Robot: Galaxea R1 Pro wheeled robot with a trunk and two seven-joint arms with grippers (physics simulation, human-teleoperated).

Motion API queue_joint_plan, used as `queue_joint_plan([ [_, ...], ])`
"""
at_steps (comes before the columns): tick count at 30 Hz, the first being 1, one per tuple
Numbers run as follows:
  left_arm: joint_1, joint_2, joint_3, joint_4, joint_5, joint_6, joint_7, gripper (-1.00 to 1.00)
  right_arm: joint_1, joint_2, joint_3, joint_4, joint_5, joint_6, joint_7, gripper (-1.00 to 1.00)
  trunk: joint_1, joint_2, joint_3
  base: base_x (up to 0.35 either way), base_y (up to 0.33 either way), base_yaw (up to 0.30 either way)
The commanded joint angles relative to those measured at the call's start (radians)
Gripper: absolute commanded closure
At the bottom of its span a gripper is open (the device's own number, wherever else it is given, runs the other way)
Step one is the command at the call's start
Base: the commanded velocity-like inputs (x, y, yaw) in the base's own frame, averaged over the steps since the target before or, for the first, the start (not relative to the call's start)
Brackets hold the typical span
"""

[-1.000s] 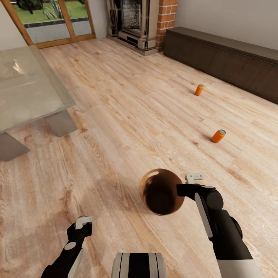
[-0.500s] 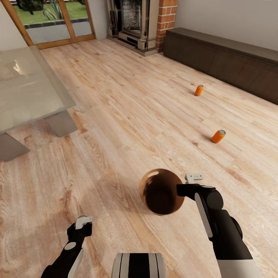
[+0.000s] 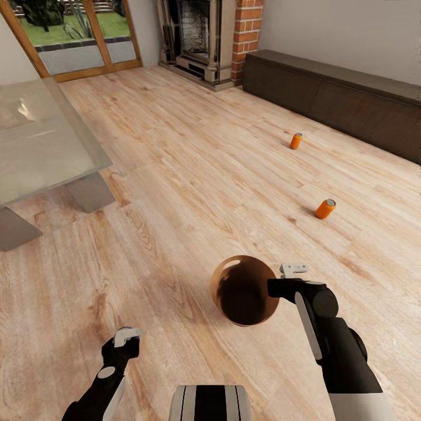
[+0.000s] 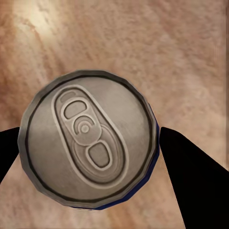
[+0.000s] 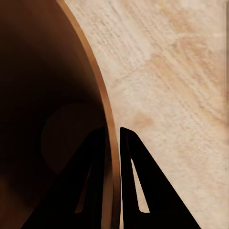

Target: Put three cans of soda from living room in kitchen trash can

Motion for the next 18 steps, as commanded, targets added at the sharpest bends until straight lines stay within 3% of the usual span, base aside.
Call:
queue_joint_plan([
  [1,0.0,0.0,0.0,0.0,0.0,0.0,-0.001,1.0,0.0,0.0,0.0,0.0,-0.018,0.0,0.004,1.0,0.0,0.0,0.002,0.0,0.0,-0.064],
  [18,0.0,0.0,0.0,0.0,0.0,0.0,-0.001,1.0,0.0,0.002,0.0,0.0,-0.018,0.0,0.004,1.0,0.0,0.0,0.029,0.0,0.0,-0.036],
])
